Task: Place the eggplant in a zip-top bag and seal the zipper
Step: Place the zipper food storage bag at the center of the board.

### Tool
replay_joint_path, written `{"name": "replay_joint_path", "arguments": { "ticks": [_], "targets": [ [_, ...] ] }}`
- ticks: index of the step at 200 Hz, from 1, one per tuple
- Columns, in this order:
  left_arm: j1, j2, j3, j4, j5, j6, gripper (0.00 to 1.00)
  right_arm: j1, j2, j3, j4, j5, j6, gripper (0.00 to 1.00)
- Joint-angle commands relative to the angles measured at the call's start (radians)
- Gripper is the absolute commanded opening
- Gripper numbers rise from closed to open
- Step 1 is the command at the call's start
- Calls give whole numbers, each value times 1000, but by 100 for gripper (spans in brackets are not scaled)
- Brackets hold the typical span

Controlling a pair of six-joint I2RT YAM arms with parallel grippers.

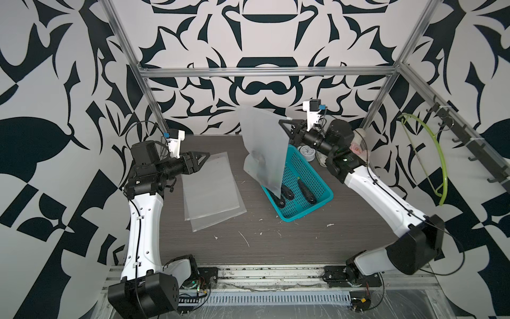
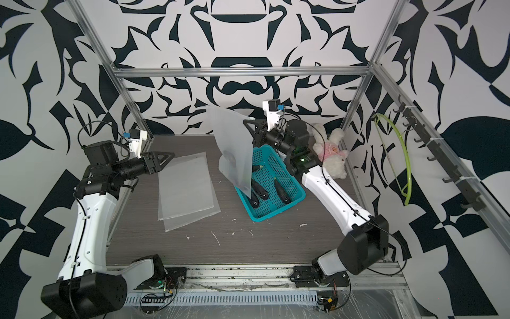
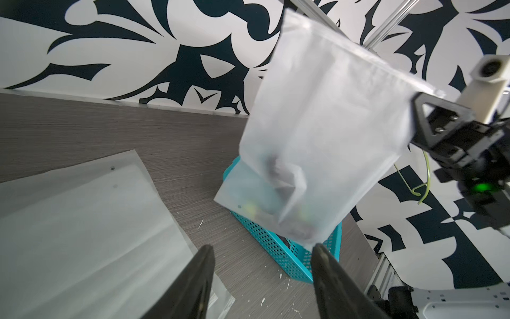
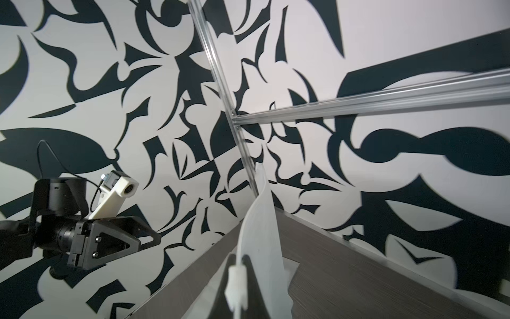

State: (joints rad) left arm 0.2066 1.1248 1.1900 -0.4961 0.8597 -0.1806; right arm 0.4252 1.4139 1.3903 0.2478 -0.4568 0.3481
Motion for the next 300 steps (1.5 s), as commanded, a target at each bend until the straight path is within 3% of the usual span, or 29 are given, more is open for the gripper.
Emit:
{"name": "replay_joint_path", "arguments": {
  "ticks": [1,35,55,89,119,155,198,218,235,275,300],
  "targets": [
    [-33,-1,-39,67,-51,-57,59,-24,-110,57,-167,180,-116,0],
    [-190,63,-59,67,-177,-64,59,-51,-206,91,-317,347,-207,0],
    [-237,92,-92,129,-202,-113,58,-86,-249,104,-387,430,-248,0],
    [-322,125,-142,228,-240,-177,57,-174,-294,90,-434,499,-289,0],
    [-393,180,-157,279,-269,-211,57,-253,-305,55,-433,478,-283,0],
    [-429,209,-198,345,-271,-266,58,-332,-303,-44,-372,442,-264,0],
    [-456,244,-231,388,-257,-293,58,-345,-345,-206,-285,458,-260,0],
    [-464,256,-237,390,-259,-290,59,-348,-382,-279,-310,542,-255,0],
    [-470,264,-234,402,-258,-295,59,-358,-401,-341,-373,688,-233,0],
    [-475,280,-209,372,-259,-269,59,-413,-441,-452,-550,924,-118,0],
    [-475,285,-176,327,-274,-233,59,-442,-471,-513,-622,955,-66,0]
  ]
}}
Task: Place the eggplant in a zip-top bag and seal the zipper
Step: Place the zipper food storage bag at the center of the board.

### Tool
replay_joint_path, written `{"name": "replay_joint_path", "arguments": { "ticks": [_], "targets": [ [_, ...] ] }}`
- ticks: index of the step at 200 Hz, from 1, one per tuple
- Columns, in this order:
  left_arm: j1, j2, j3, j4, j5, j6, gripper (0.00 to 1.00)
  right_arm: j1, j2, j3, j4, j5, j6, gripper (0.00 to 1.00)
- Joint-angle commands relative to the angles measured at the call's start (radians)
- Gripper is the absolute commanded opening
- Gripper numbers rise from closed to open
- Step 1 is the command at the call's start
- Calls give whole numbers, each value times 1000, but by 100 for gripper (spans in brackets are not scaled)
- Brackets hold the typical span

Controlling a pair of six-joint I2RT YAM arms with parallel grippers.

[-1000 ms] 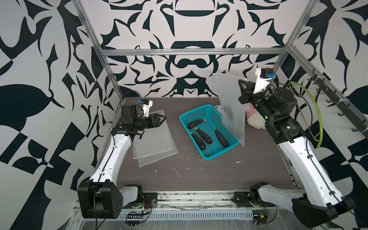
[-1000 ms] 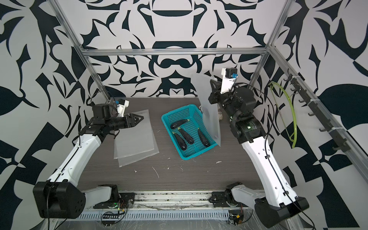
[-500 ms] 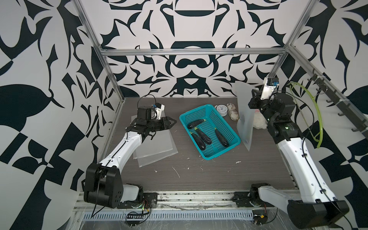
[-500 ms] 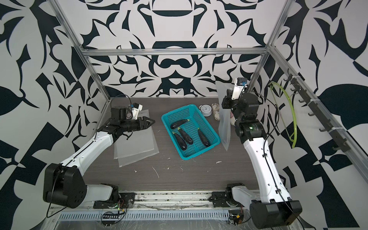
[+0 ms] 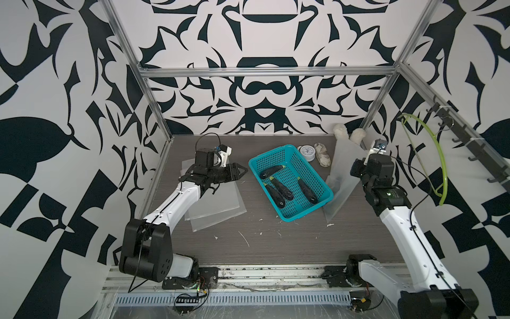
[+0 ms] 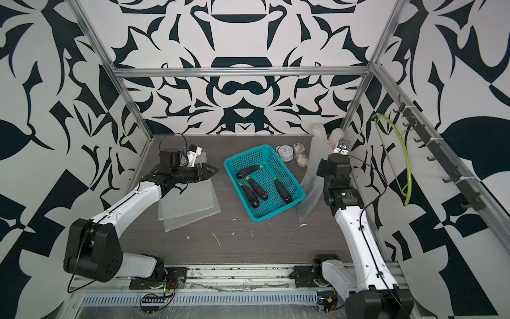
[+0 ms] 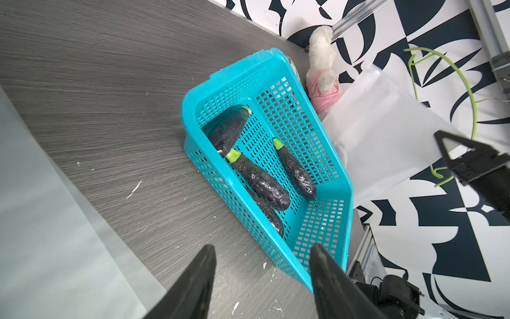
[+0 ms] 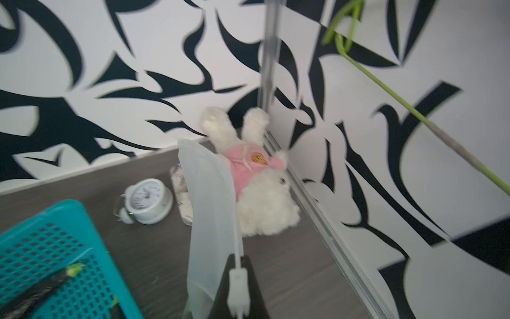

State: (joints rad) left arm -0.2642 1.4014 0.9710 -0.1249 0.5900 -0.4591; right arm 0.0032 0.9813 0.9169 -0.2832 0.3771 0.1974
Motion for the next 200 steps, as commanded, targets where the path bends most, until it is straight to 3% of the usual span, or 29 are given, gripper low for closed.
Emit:
{"name": "replay_joint_path", "arguments": {
  "ticks": [1,27,33,47,55,85,155,200],
  "targets": [
    [-4,9,44,-46,-5,46,59,-21,-40,-42,-94,120,87,0],
    [-4,25,69,-56,-9,56,59,-30,-43,-87,-162,96,164,2],
    [-4,26,71,-59,-11,57,59,-33,-43,-95,-177,87,178,6],
    [-3,25,76,-65,-24,57,59,-43,-46,-99,-223,67,215,32],
    [-3,24,78,-73,-39,59,59,-44,-55,-101,-228,56,222,41],
    [0,23,79,-106,-132,37,60,-44,-107,-71,-273,90,242,58],
    [22,22,69,-115,-209,-19,60,-43,-222,-153,-326,-19,357,65],
    [26,22,66,-116,-207,-24,61,-44,-66,-218,-180,-113,331,67]
  ]
}}
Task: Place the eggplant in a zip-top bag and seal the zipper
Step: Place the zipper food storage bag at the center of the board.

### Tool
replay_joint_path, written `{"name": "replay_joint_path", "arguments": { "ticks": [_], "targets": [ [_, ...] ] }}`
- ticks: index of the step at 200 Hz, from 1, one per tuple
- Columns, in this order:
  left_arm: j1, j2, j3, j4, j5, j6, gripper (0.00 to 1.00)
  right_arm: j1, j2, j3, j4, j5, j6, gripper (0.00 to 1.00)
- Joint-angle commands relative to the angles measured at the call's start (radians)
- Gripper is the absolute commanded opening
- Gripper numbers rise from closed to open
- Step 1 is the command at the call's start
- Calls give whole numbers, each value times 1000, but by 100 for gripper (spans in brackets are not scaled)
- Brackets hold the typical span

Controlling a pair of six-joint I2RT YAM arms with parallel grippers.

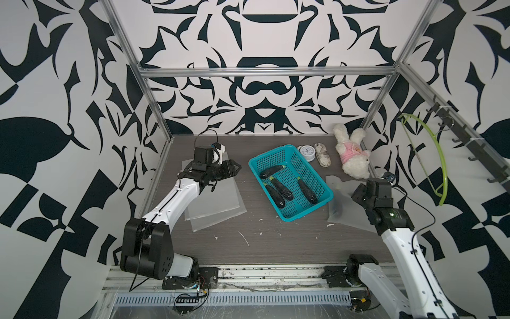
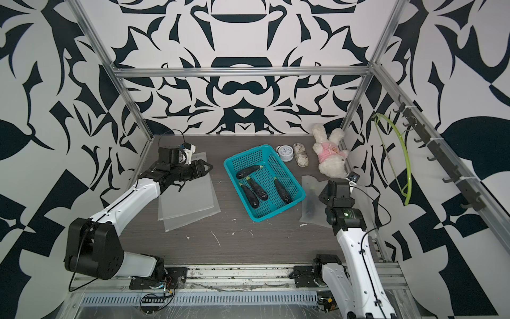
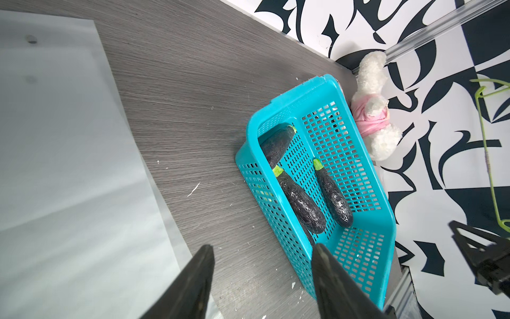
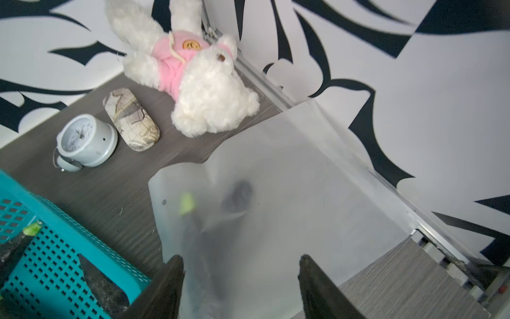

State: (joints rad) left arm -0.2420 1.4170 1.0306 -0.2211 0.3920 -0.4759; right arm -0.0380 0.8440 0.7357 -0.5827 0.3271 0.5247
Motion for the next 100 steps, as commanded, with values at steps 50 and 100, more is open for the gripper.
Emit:
{"name": "replay_joint_path", "arguments": {
  "ticks": [50,100],
  "targets": [
    [7,-24,-26,-11,-22,-22,61,-2,175,-128,259,-124,12,67],
    [7,-30,-26,-18,-23,-21,61,-3,298,-183,357,-221,18,64]
  ]
}}
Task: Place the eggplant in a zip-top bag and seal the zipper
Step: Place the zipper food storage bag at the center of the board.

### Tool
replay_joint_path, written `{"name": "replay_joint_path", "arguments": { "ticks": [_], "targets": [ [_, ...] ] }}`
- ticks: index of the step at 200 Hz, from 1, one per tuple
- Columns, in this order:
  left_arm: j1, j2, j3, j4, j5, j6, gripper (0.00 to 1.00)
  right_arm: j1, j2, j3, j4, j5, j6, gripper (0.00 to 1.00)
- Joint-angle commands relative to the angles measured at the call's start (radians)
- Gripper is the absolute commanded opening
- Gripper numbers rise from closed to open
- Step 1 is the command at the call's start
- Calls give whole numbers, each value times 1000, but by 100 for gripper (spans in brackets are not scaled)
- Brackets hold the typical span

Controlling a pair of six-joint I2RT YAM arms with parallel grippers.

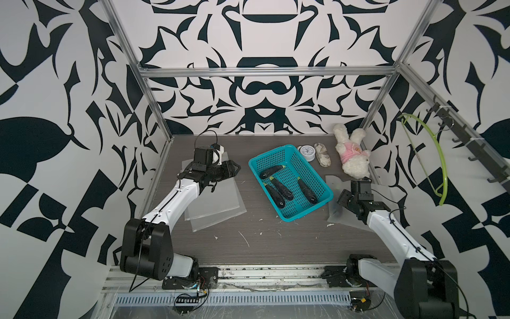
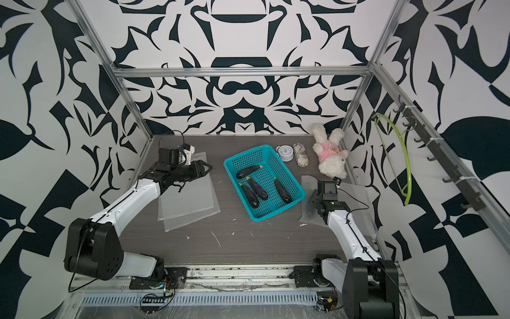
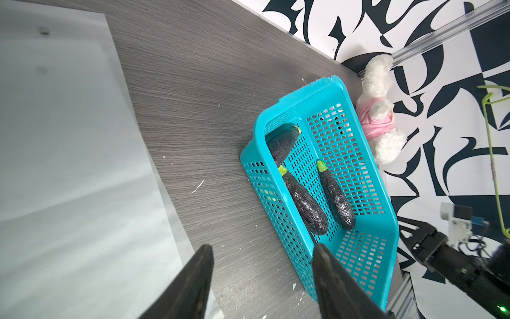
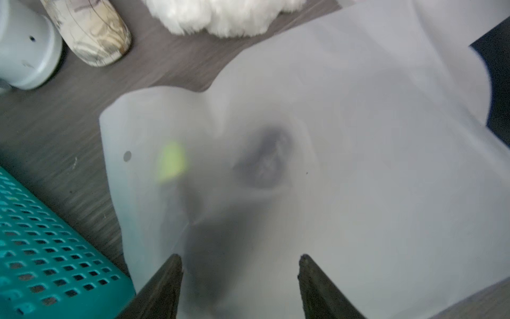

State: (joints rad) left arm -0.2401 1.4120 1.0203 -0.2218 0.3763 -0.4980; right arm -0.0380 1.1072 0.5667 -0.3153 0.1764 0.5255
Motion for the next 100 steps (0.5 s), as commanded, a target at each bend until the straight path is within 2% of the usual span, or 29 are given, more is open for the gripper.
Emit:
{"name": "replay_joint_path", "arguments": {
  "ticks": [1,35,100],
  "targets": [
    [5,-25,-15,-17,-7,1,61,-3,38,-15,91,-75,17,64],
    [5,-21,-11,-20,0,-1,62,2,63,-22,98,-185,59,58],
    [7,-13,2,-28,-10,12,62,11,-86,-21,-3,-290,108,60]
  ]
}}
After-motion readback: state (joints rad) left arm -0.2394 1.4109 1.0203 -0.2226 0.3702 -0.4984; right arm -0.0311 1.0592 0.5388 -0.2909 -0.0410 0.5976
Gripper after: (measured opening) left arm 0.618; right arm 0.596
